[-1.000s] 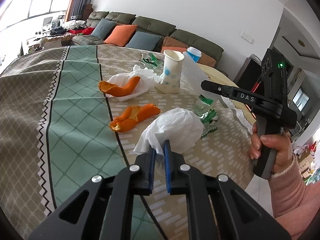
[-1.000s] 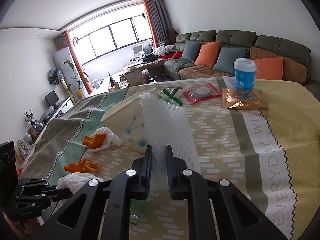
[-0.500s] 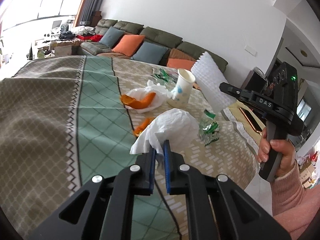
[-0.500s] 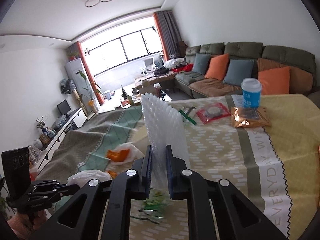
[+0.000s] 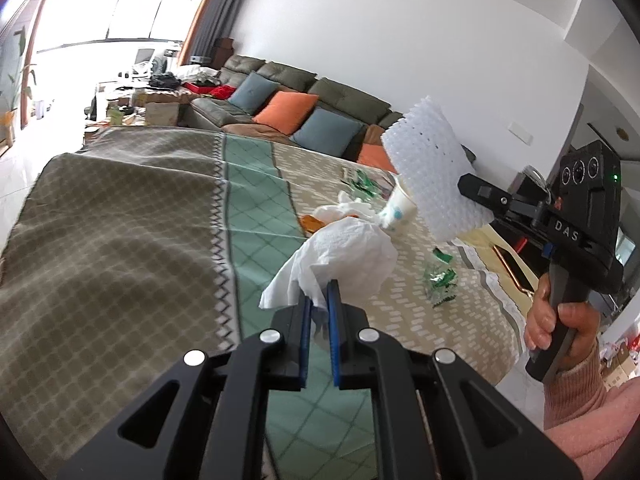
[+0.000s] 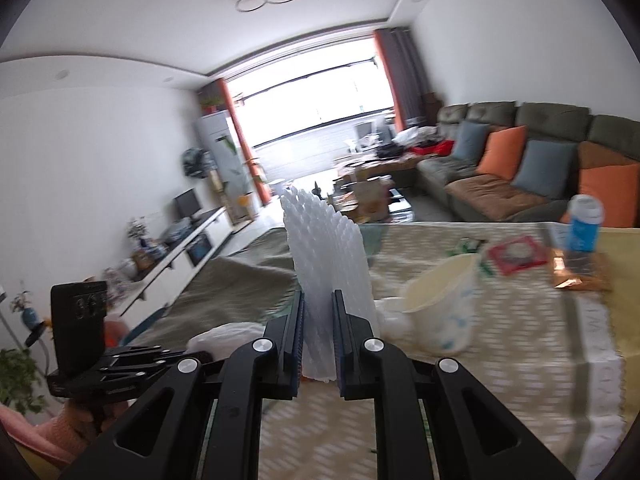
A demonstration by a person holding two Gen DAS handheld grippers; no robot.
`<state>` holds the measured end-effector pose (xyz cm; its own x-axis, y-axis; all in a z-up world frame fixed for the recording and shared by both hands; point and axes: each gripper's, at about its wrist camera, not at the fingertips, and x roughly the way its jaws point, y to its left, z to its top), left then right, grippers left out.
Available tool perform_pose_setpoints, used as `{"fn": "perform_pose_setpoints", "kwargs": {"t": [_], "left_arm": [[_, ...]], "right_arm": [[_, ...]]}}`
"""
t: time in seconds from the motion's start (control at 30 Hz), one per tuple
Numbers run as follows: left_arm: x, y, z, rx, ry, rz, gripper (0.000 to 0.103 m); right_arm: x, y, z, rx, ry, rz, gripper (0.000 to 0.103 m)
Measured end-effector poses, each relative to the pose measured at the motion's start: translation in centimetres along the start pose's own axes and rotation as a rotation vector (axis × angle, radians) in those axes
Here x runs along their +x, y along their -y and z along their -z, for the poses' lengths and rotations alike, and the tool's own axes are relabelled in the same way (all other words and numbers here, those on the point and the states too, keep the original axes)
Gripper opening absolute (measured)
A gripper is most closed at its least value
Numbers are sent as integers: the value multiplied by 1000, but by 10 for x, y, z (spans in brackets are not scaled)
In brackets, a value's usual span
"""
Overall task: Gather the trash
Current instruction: 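Carry the tissue and foam sleeve toward the teal trash bin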
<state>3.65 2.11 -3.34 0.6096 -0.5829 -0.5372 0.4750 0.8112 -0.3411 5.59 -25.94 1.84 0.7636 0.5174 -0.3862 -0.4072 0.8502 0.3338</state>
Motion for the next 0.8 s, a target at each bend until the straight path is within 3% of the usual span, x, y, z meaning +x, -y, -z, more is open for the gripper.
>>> {"fn": "perform_pose_setpoints", "kwargs": {"t": [0.33,0.8], "left_arm": [[-51,-42,11,-87,75,-126,9],[-126,-109,22,-227,188,-334,9]], "right_arm": [[62,-45,2,-29,-110,-199,13],[133,-118,-2,-83,-216,-409,13]]}}
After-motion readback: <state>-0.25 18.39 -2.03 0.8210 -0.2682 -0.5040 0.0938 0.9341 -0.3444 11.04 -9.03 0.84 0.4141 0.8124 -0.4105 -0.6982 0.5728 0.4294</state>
